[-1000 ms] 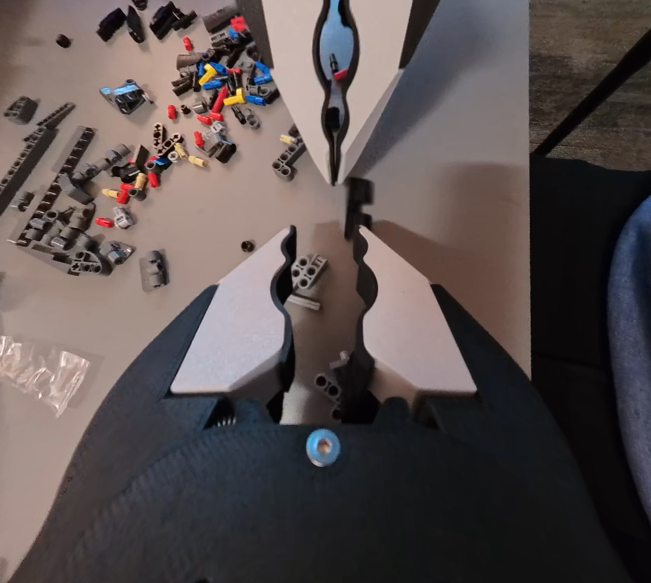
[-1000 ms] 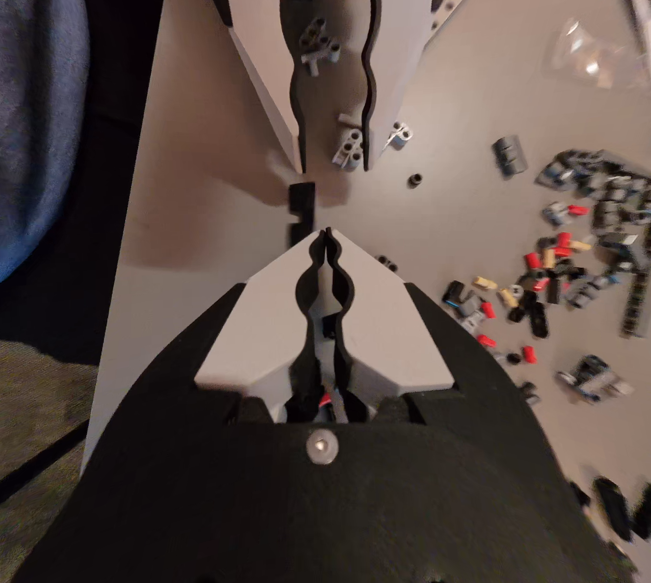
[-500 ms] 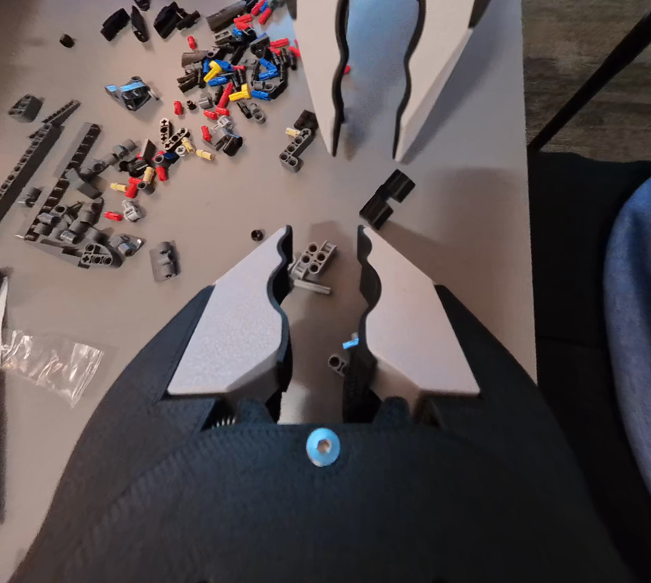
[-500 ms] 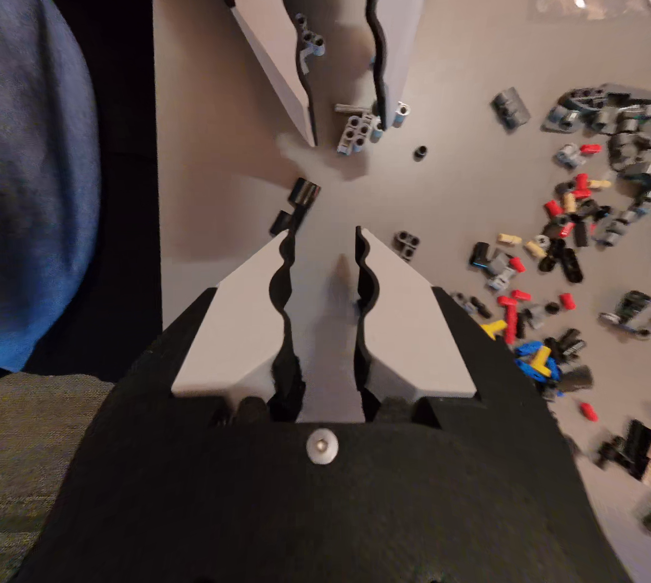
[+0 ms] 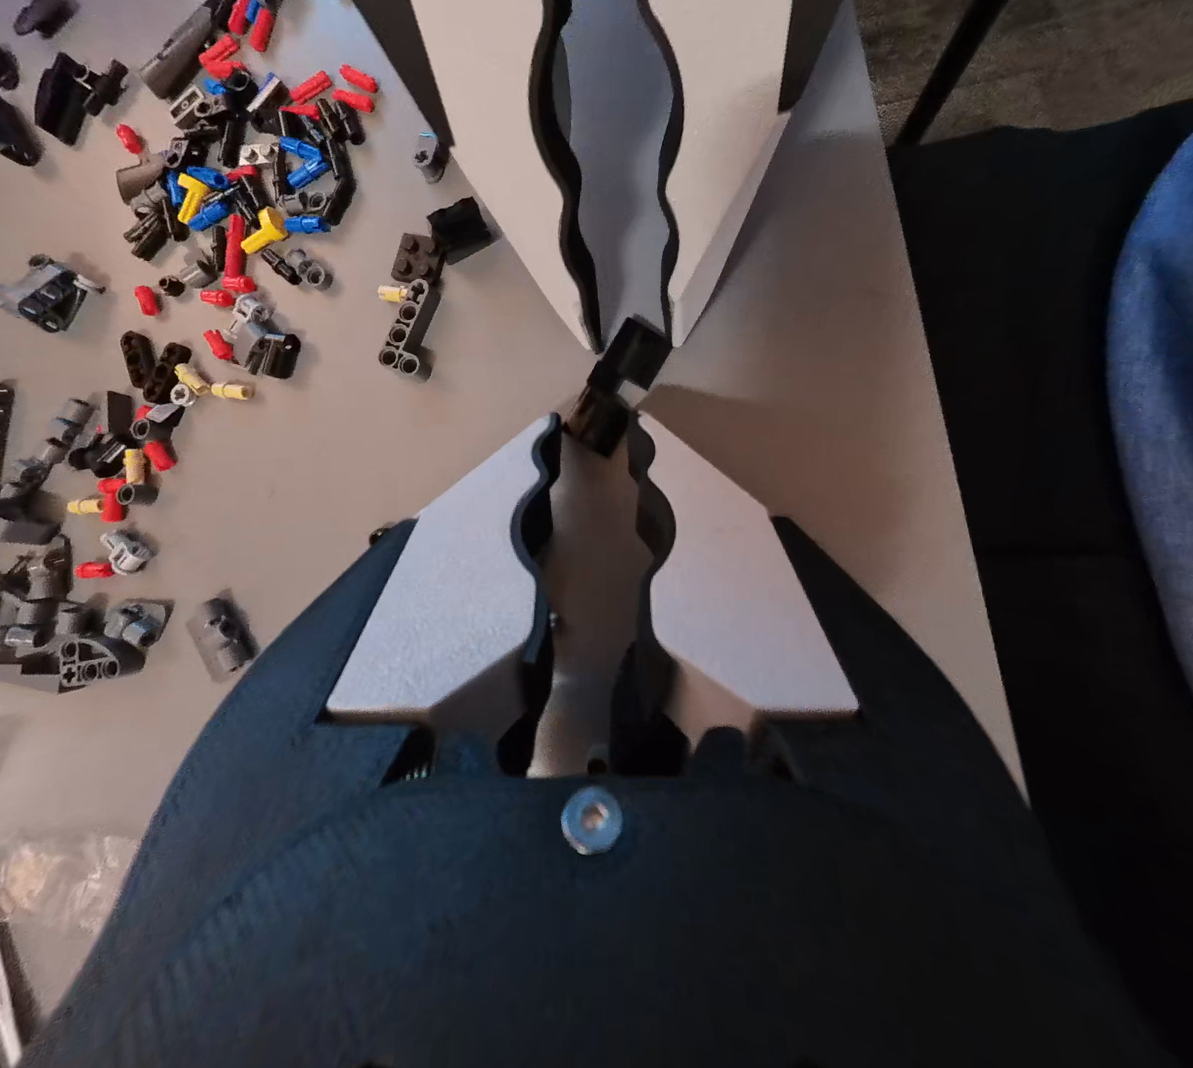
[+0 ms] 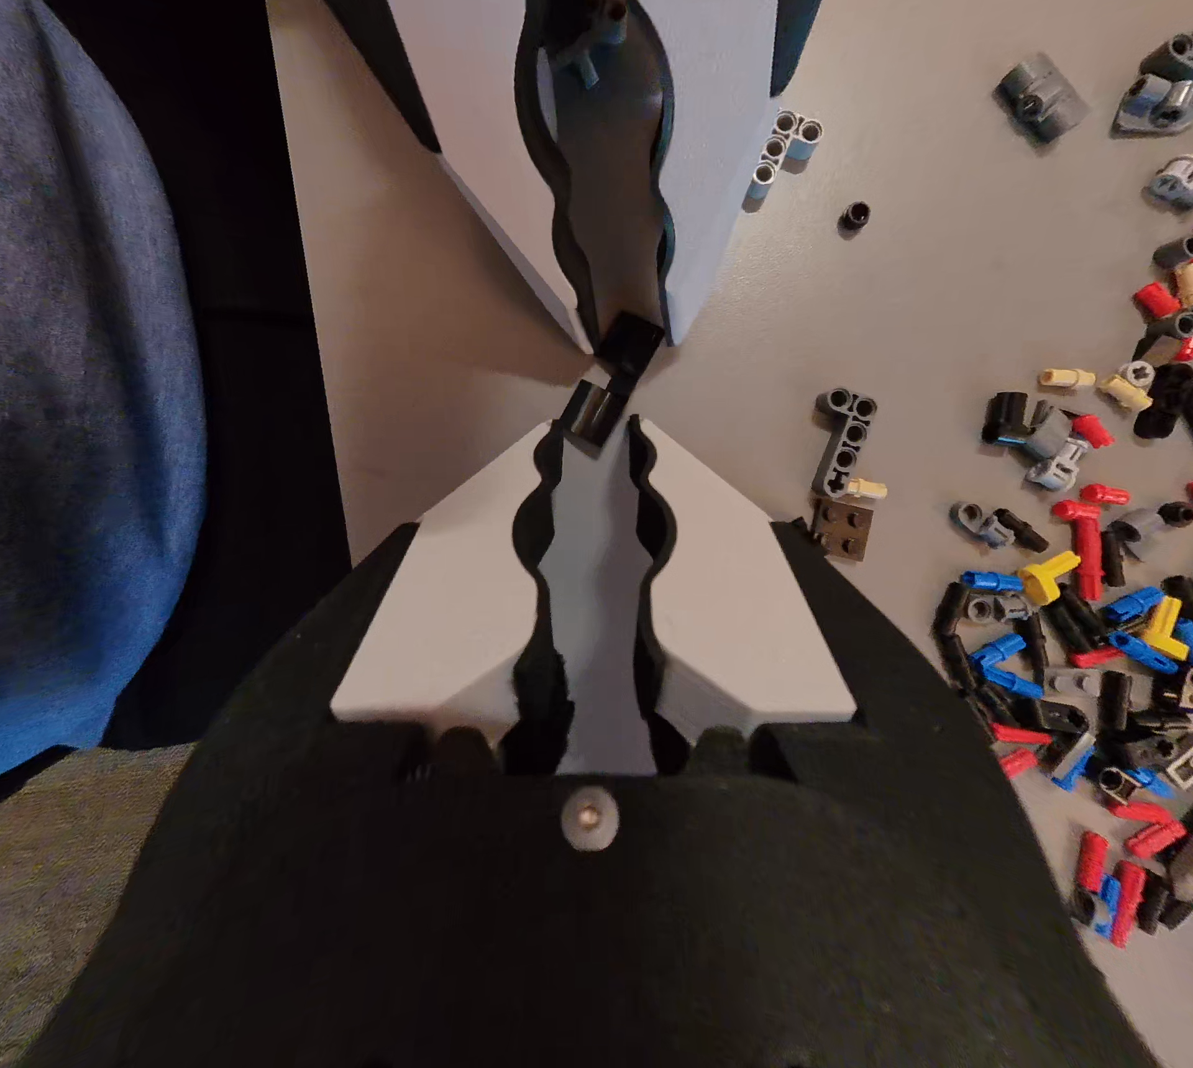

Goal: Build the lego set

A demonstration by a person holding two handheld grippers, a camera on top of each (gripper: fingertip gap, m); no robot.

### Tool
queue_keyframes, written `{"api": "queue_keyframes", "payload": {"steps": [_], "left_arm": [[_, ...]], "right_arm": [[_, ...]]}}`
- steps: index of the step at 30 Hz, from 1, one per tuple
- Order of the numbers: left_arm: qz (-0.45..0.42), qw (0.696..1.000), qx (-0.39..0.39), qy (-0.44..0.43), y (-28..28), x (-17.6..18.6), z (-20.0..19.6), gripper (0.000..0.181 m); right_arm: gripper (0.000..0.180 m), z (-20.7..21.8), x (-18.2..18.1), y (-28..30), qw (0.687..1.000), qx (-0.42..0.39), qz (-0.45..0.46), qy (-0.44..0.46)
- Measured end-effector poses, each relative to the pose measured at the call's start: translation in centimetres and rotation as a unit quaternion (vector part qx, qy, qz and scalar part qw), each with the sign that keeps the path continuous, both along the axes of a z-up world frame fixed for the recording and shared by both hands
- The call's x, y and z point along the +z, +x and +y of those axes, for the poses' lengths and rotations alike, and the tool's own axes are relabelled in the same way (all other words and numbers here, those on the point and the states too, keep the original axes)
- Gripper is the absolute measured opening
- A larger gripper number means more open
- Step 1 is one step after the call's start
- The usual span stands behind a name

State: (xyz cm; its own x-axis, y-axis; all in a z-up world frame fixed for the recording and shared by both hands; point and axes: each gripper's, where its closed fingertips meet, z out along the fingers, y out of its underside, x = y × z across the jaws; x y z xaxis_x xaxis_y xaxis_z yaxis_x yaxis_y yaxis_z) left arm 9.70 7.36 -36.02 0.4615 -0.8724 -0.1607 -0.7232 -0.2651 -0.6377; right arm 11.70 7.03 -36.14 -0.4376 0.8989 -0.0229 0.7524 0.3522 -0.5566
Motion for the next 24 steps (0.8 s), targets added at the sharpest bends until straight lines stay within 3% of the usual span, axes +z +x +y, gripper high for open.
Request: {"api": "queue_keyframes", "payload": {"steps": [10, 16, 21, 24], "left_arm": [[0.020, 0.995, 0.012, 0.099, 0.0, 0.2, -0.1, 0.017], [0.078, 0.980, 0.008, 0.185, 0.1, 0.4, -0.2, 0.015], [0.069, 0.980, 0.011, 0.185, 0.0, 0.7, -0.3, 0.012], [0.043, 0.985, 0.022, 0.165, -0.2, 1.1, -0.2, 0.023]], "right_arm": [[0.022, 0.1, 0.1, -0.3, 0.996, -0.077, 0.016, -0.042], [0.011, 0.2, 0.1, -0.4, 0.989, -0.138, 0.038, -0.042], [0.010, 0.0, 0.3, -0.4, 0.990, -0.121, 0.068, 0.003], [0.008, 0.2, 0.5, -0.5, 0.990, -0.106, 0.085, 0.045]]}}
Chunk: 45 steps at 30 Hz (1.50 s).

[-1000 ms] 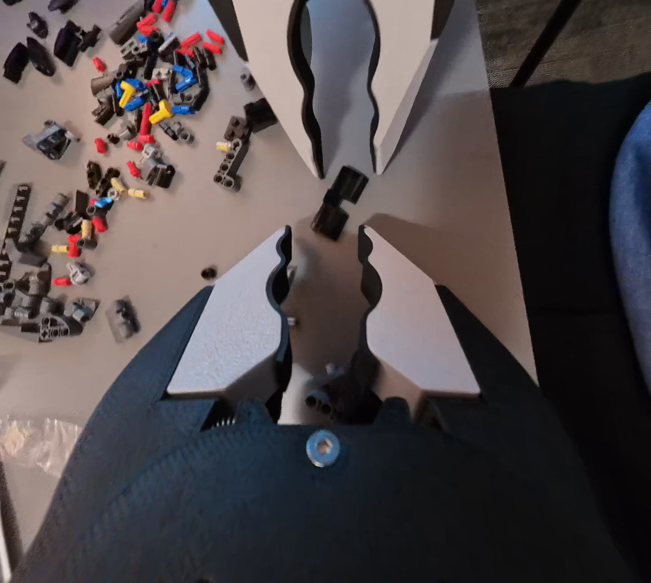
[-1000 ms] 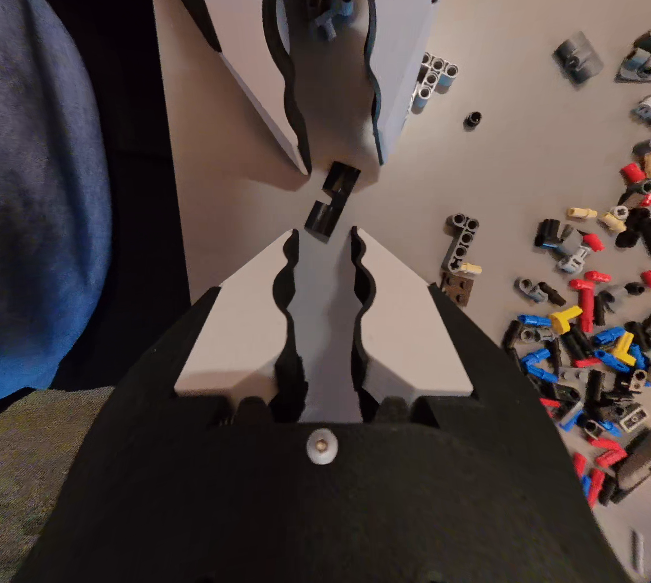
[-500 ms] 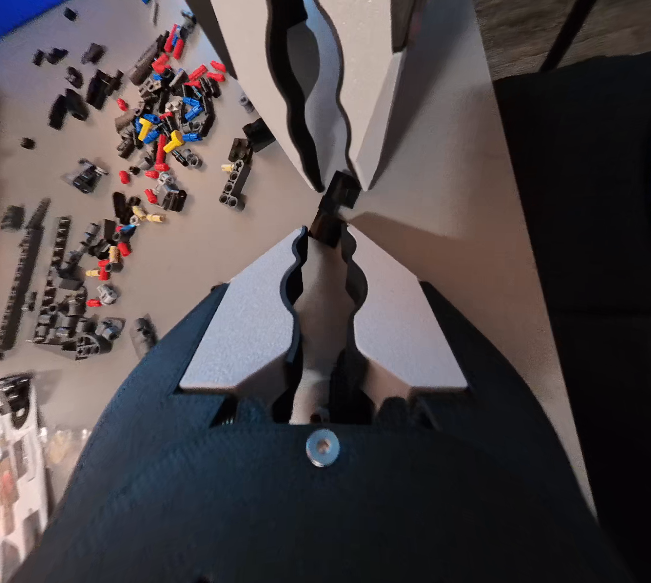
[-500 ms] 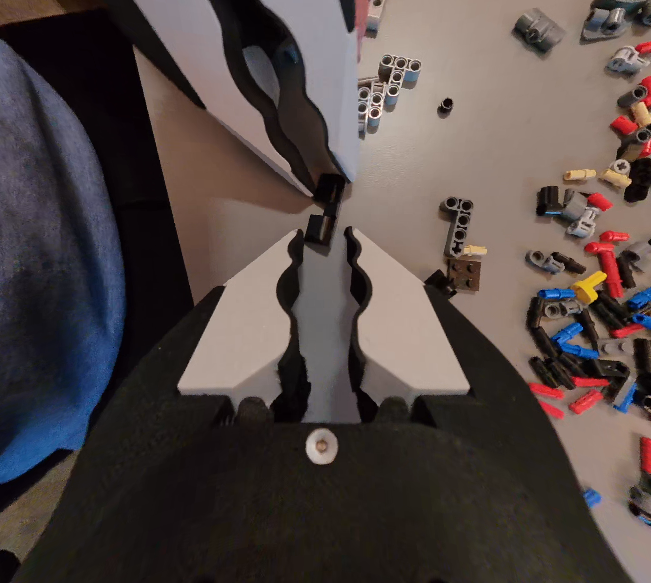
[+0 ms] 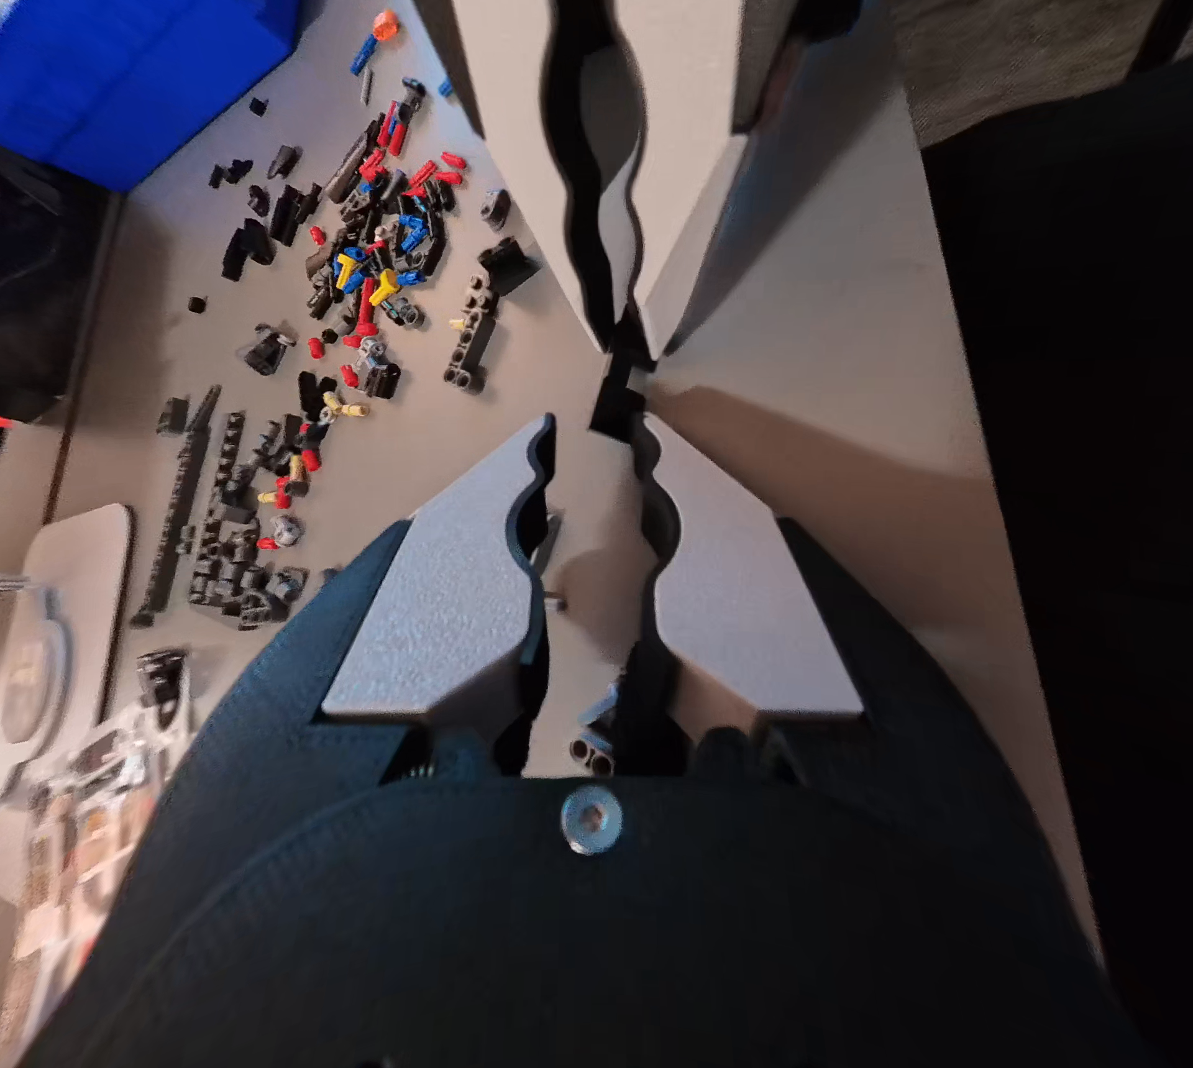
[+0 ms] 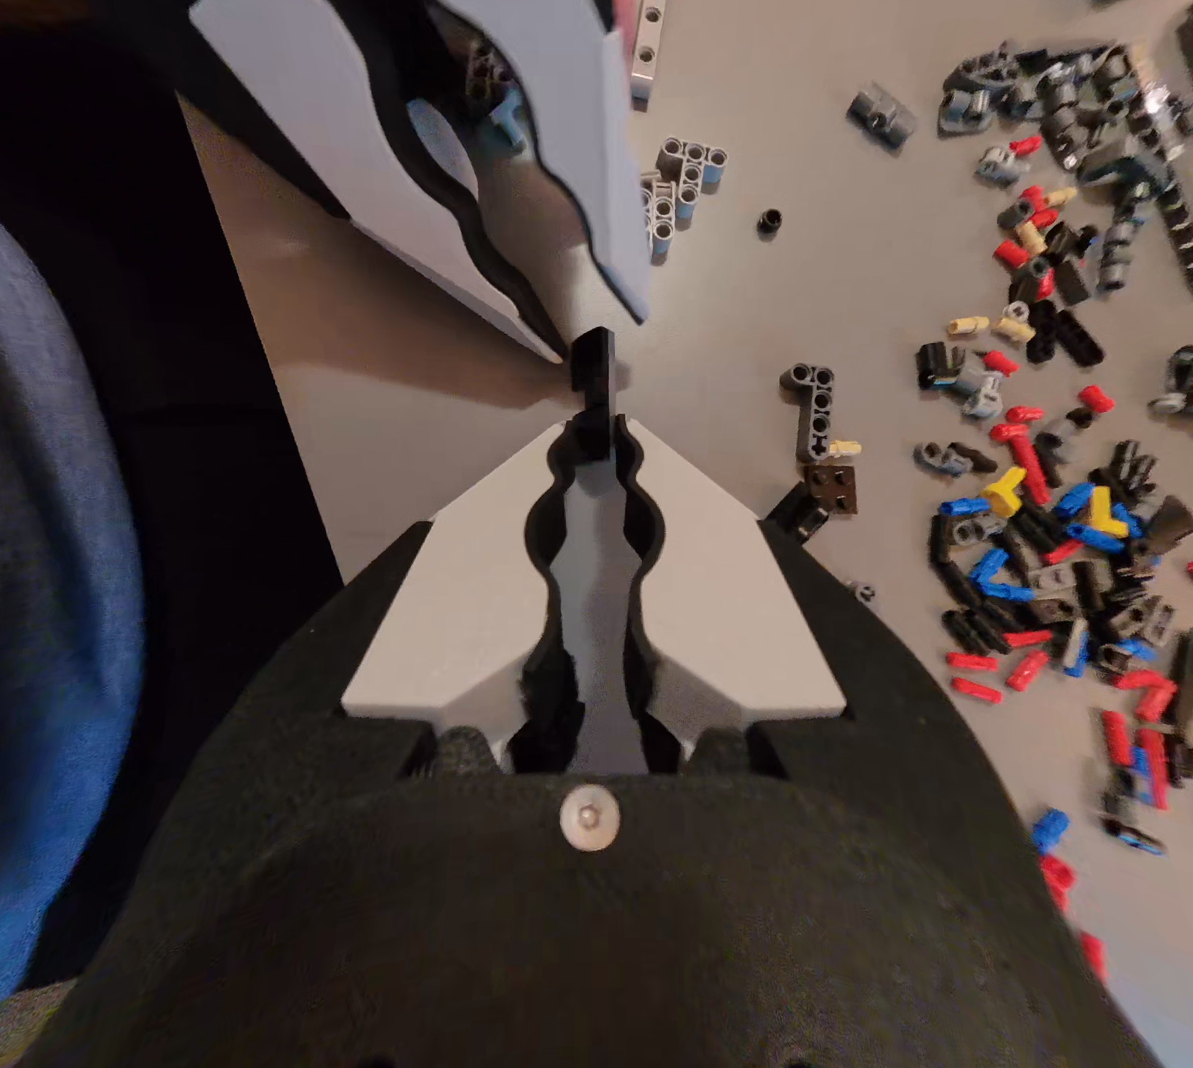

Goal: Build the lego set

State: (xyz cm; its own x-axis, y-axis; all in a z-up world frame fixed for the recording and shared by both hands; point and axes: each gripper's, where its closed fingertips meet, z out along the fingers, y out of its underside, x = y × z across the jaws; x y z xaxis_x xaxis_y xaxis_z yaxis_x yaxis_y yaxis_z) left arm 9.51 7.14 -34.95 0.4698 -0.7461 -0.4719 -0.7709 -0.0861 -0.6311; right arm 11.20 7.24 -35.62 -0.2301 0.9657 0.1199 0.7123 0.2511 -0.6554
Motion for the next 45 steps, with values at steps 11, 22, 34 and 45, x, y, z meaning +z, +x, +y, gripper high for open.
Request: {"api": "queue_keyframes", "payload": {"steps": [11, 22, 34, 45], "left_arm": [[-0.032, 0.995, -0.020, -0.093, 0.9, -0.8, -0.3, 0.006], [-0.122, 0.988, 0.053, -0.079, -2.9, 3.7, -0.7, 0.004], [-0.241, 0.964, 0.109, -0.042, -10.4, 9.5, -3.2, 0.005], [-0.427, 0.893, 0.141, -0.002, -16.4, 13.2, -3.9, 0.004]], "right_arm": [[0.005, -0.1, 0.5, -0.1, 0.992, 0.049, 0.014, 0.117], [0.025, -0.3, 6.9, -4.3, 0.990, 0.047, 0.101, 0.081], [0.022, -2.6, 12.1, -11.9, 0.985, 0.095, 0.140, -0.040], [0.025, -3.9, 14.5, -18.0, 0.962, 0.107, 0.179, -0.179]]}}
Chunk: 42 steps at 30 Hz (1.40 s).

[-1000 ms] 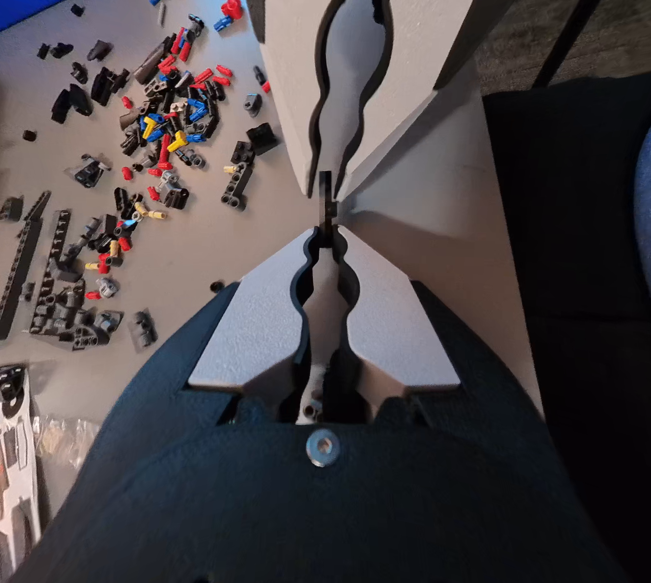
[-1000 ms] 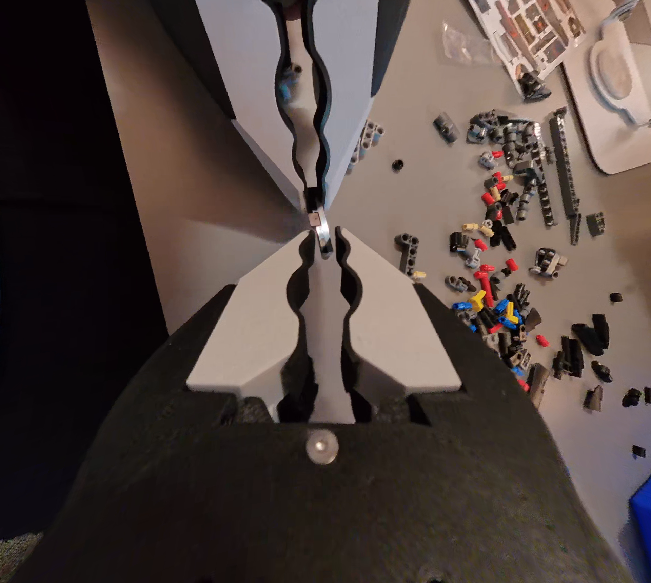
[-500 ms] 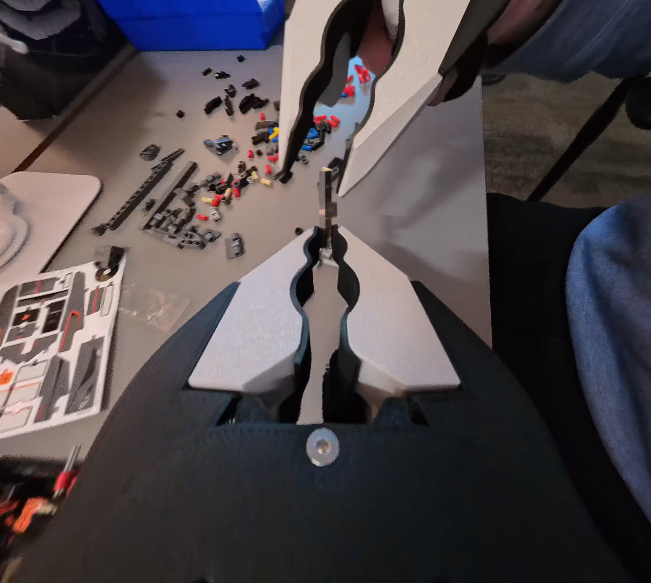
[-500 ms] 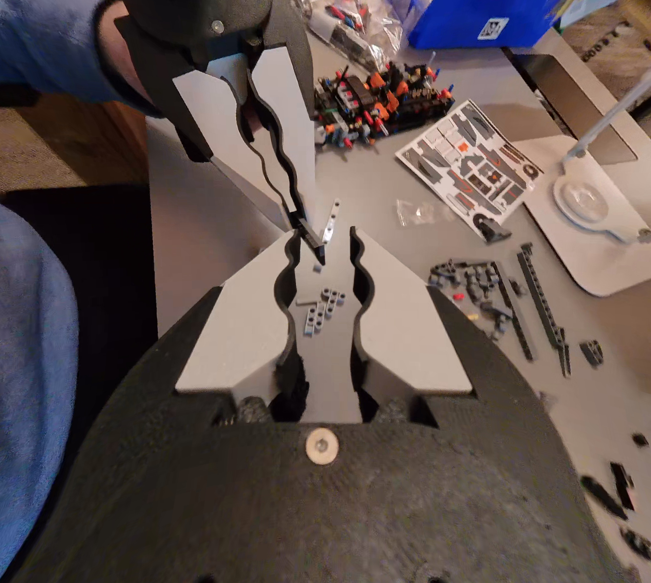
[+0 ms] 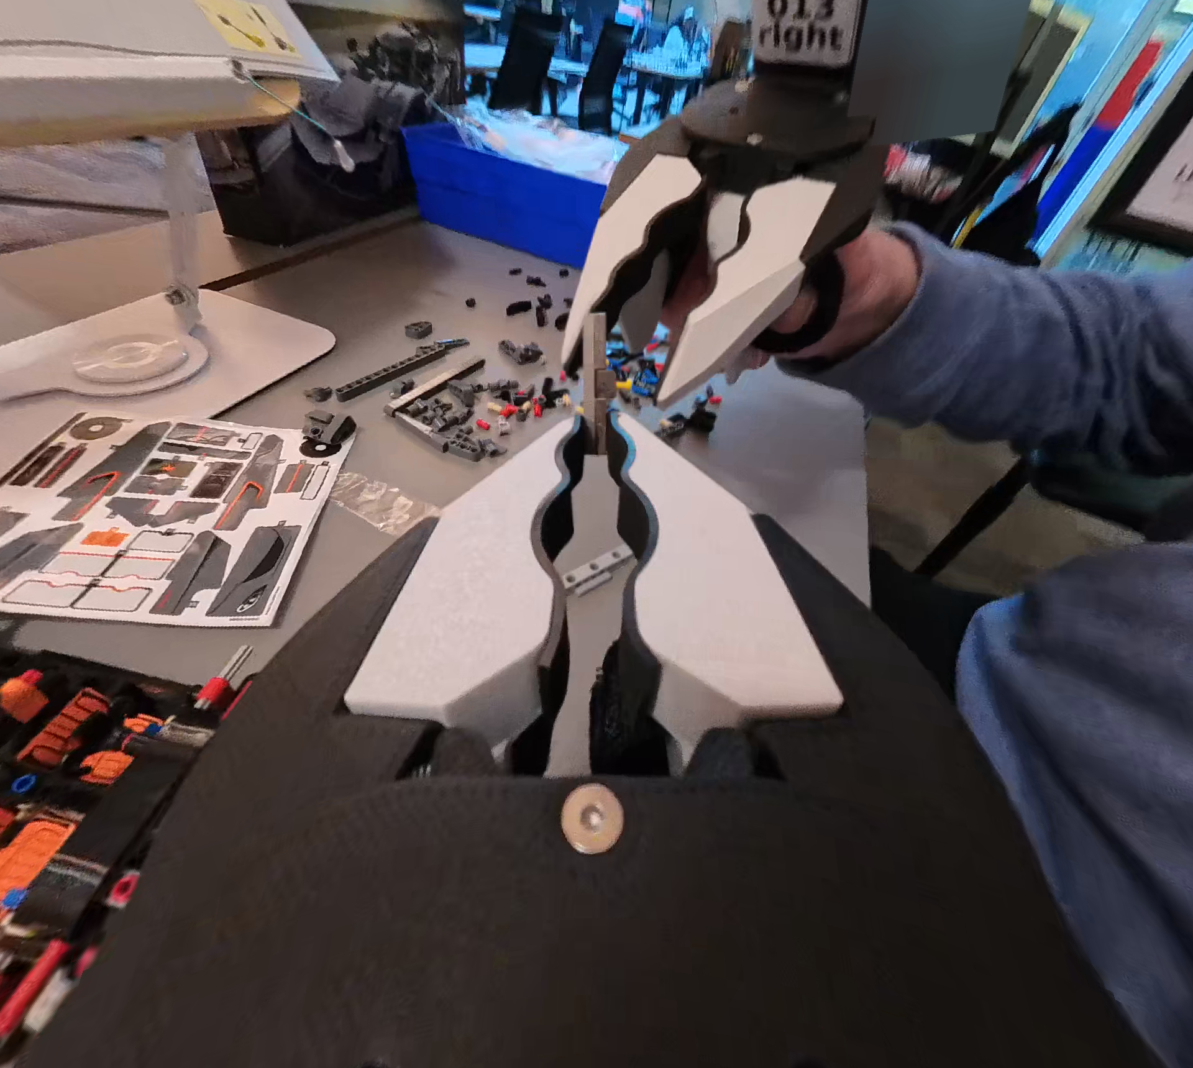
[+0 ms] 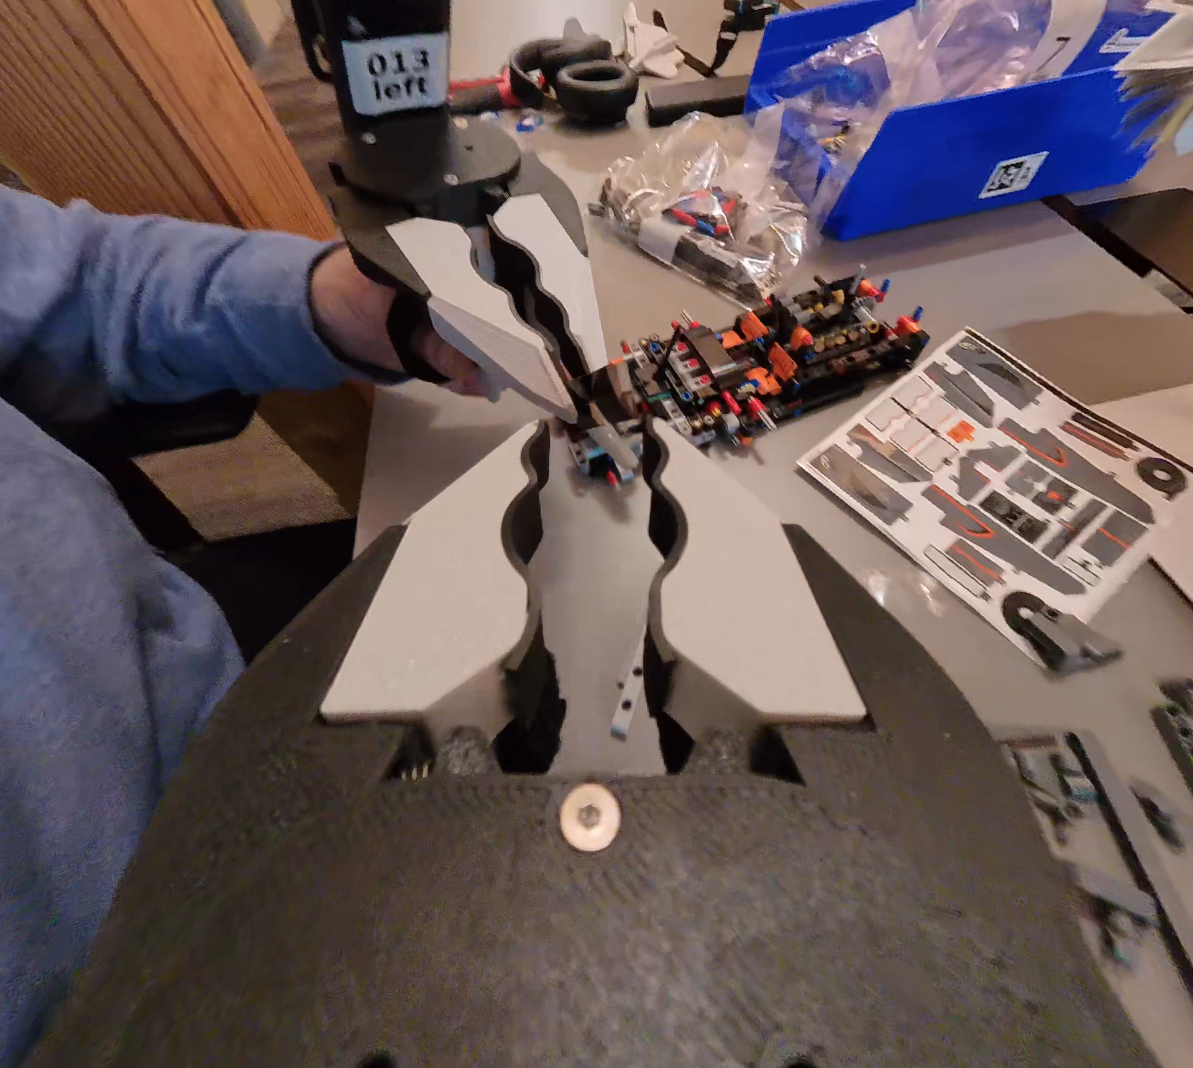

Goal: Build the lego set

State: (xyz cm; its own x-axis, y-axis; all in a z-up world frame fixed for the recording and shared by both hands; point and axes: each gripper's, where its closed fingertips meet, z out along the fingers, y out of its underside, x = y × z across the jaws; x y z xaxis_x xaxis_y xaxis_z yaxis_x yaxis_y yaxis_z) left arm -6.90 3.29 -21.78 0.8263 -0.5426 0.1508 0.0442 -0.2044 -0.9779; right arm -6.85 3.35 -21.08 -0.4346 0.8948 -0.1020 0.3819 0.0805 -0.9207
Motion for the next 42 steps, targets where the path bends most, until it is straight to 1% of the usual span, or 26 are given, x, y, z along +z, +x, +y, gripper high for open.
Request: {"api": "queue_keyframes", "payload": {"steps": [3, 8, 10, 11, 13, 15, 18, 21, 24, 30, 34, 37, 38, 41, 42], "left_arm": [[-0.034, 0.999, 0.002, 0.015, -0.8, 0.7, 0.1, 0.005], [-0.045, 0.999, -0.004, 0.029, -1.3, 1.1, -0.1, 0.005], [-0.049, 0.998, -0.004, 0.031, -1.4, 1.2, -0.1, 0.005], [-0.050, 0.998, -0.005, 0.031, -1.4, 1.2, -0.1, 0.005], [-0.050, 0.998, -0.005, 0.029, -1.3, 1.0, -0.1, 0.004], [-0.054, 0.998, -0.011, 0.028, -1.2, 1.0, -0.1, 0.004], [-0.052, 0.998, -0.020, 0.018, -1.2, 0.9, -0.2, 0.005], [-0.043, 0.999, -0.024, 0.007, -1.3, 0.6, -0.3, 0.004], [-0.043, 0.999, -0.031, 0.002, -1.2, 0.5, -0.3, 0.004], [-0.053, 0.997, -0.054, -0.003, -1.1, 0.8, -0.7, 0.006], [-0.035, 0.997, -0.067, -0.017, -1.4, 0.7, -1.0, 0.004], [-0.008, 0.995, -0.086, -0.046, -1.3, -0.1, -1.6, 0.004], [0.000, 0.995, -0.088, -0.054, -1.3, -0.3, -1.7, 0.004], [0.008, 0.993, -0.092, -0.068, -1.5, -0.7, -1.9, 0.004], [0.010, 0.993, -0.092, -0.072, -1.6, -0.9, -1.9, 0.004]], "right_arm": [[0.018, -0.4, 0.3, -0.8, 0.999, 0.018, 0.002, -0.026], [0.004, -0.3, 0.9, -1.8, 0.997, 0.029, 0.018, -0.064], [0.002, -0.3, 1.1, -2.0, 0.996, 0.034, 0.024, -0.083], [0.003, -0.3, 1.3, -2.2, 0.995, 0.036, 0.028, -0.090], [0.013, -0.6, 1.5, -2.4, 0.993, 0.044, 0.031, -0.103], [0.017, -0.5, 1.5, -2.6, 0.994, 0.040, 0.032, -0.101], [0.010, -0.7, 1.7, -2.6, 0.994, 0.051, 0.038, -0.089], [0.010, -0.8, 1.4, -2.6, 0.995, 0.054, 0.032, -0.080], [0.010, -0.9, 1.7, -2.6, 0.993, 0.061, 0.033, -0.093], [0.003, -1.4, 2.2, -2.4, 0.991, 0.078, 0.039, -0.101], [0.005, -1.6, 2.3, -2.7, 0.990, 0.075, 0.041, -0.111], [0.014, -1.8, 2.7, -3.0, 0.990, 0.076, 0.047, -0.111], [0.013, -1.9, 2.8, -3.0, 0.990, 0.079, 0.043, -0.111], [0.000, -2.3, 2.2, -3.0, 0.991, 0.093, 0.025, -0.088], [0.000, -2.6, 2.0, -2.9, 0.991, 0.102, 0.018, -0.081]]}}
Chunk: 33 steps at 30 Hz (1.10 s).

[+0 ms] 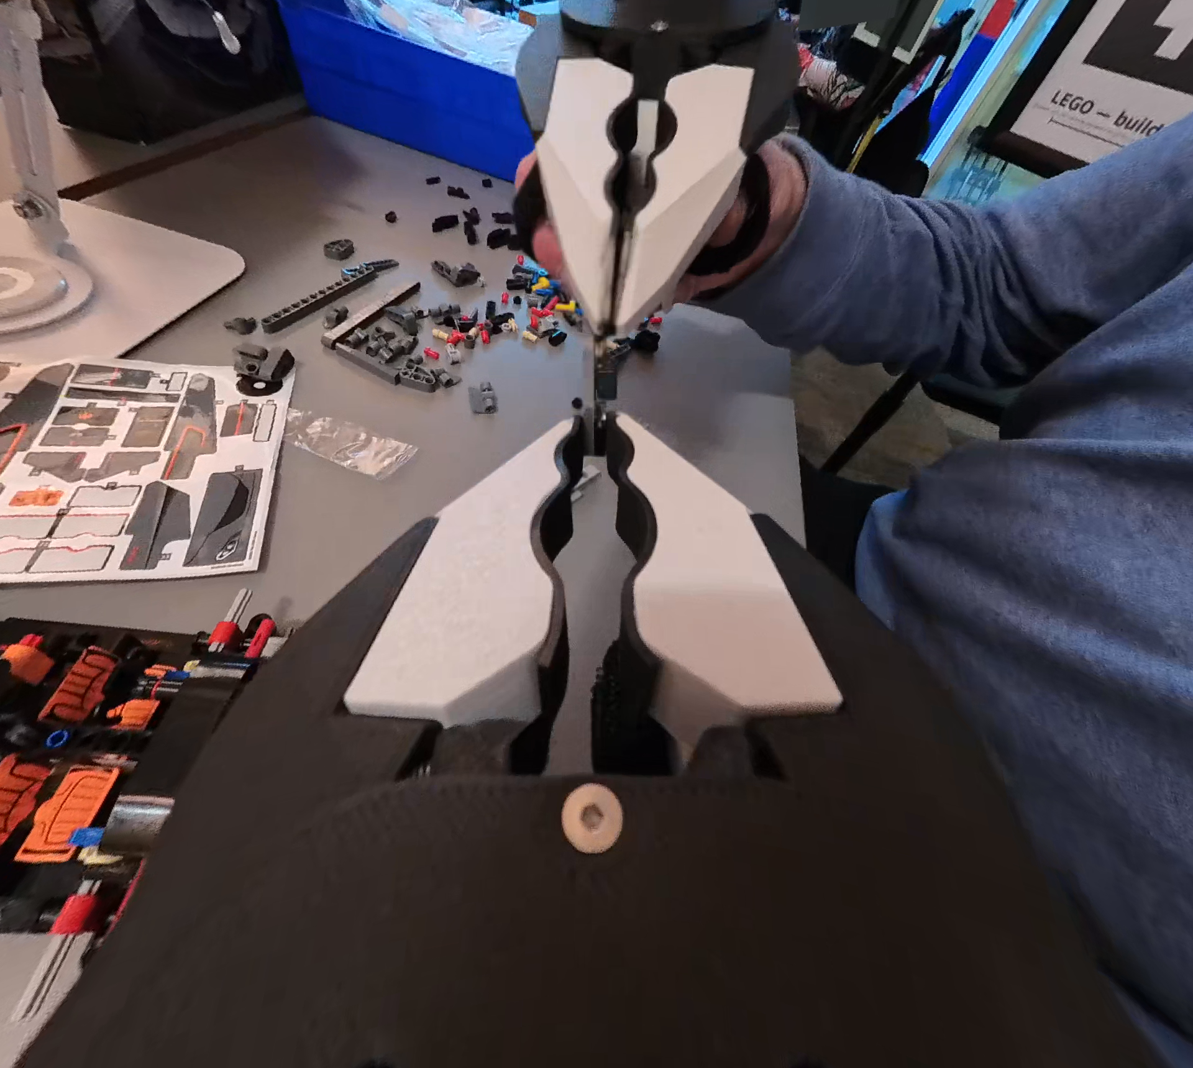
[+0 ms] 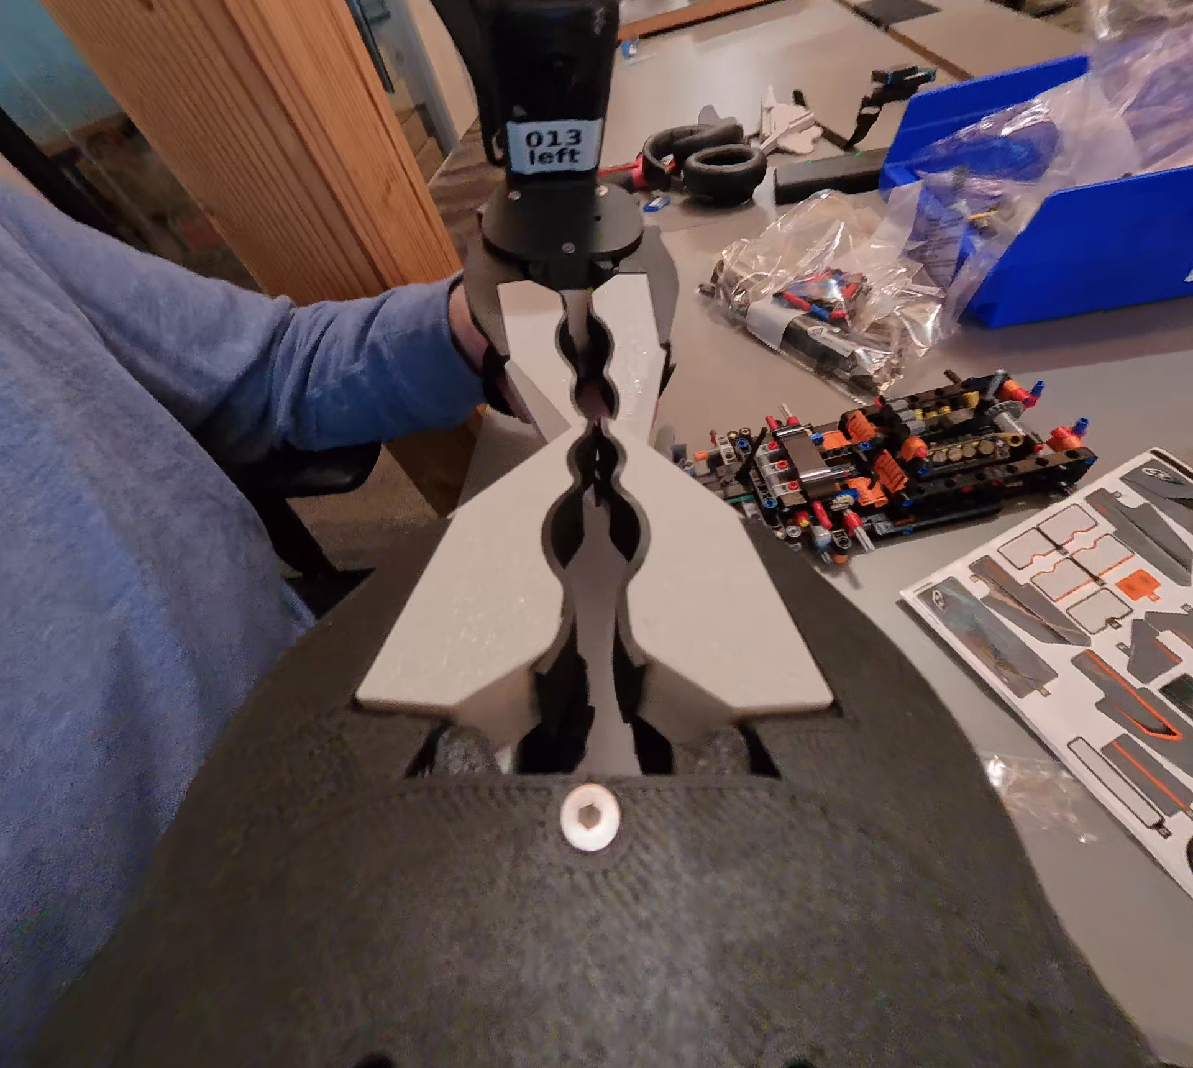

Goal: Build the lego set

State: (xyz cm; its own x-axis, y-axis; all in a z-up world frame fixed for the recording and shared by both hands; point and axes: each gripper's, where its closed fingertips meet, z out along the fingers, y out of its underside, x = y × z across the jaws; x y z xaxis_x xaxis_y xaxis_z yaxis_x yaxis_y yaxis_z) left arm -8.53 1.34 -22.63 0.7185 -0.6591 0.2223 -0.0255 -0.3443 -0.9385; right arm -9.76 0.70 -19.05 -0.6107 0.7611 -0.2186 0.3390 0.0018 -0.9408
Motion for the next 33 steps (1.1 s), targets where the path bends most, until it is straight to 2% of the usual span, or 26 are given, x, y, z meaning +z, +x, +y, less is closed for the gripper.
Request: {"api": "queue_keyframes", "payload": {"steps": [4, 6, 9, 13, 17, 20, 25, 29, 33], "left_arm": [[0.008, 1.000, -0.010, -0.015, -0.3, -0.4, -0.4, 0.004], [0.011, 1.000, -0.010, -0.019, -0.5, -0.4, -0.5, 0.004], [0.009, 1.000, -0.004, -0.030, -1.3, -0.6, -0.6, 0.004], [-0.008, 0.999, -0.001, -0.052, -2.1, -0.8, -0.8, 0.005], [-0.059, 0.994, -0.017, -0.087, -2.4, -0.8, -1.2, 0.004], [-0.074, 0.992, -0.023, -0.102, -2.8, -1.1, -1.4, 0.004], [-0.069, 0.990, -0.025, -0.121, -3.2, -1.5, -1.9, 0.005], [-0.052, 0.988, -0.034, -0.140, -3.1, -2.2, -2.5, 0.005], [-0.008, 0.985, -0.044, -0.168, -2.7, -3.5, -3.6, 0.004]], "right_arm": [[0.000, -0.5, -0.3, -0.2, 1.000, 0.010, -0.008, 0.009], [0.010, -0.5, -0.5, -0.4, 1.000, 0.006, -0.014, 0.010], [0.011, 0.1, -0.5, -0.7, 1.000, -0.009, -0.010, 0.027], [0.020, 1.1, -0.6, -0.9, 0.992, -0.035, 0.014, 0.123], [0.024, 1.4, -1.1, -1.0, 0.935, -0.045, 0.069, 0.345], [0.029, 0.4, -1.9, -0.9, 0.884, -0.018, 0.084, 0.459], [0.036, -0.7, -3.2, -1.6, 0.835, 0.017, 0.095, 0.541], [0.035, -0.8, -4.3, -2.3, 0.768, 0.029, 0.117, 0.629], [0.023, -1.8, -6.0, -2.2, 0.734, 0.056, 0.121, 0.666]]}}
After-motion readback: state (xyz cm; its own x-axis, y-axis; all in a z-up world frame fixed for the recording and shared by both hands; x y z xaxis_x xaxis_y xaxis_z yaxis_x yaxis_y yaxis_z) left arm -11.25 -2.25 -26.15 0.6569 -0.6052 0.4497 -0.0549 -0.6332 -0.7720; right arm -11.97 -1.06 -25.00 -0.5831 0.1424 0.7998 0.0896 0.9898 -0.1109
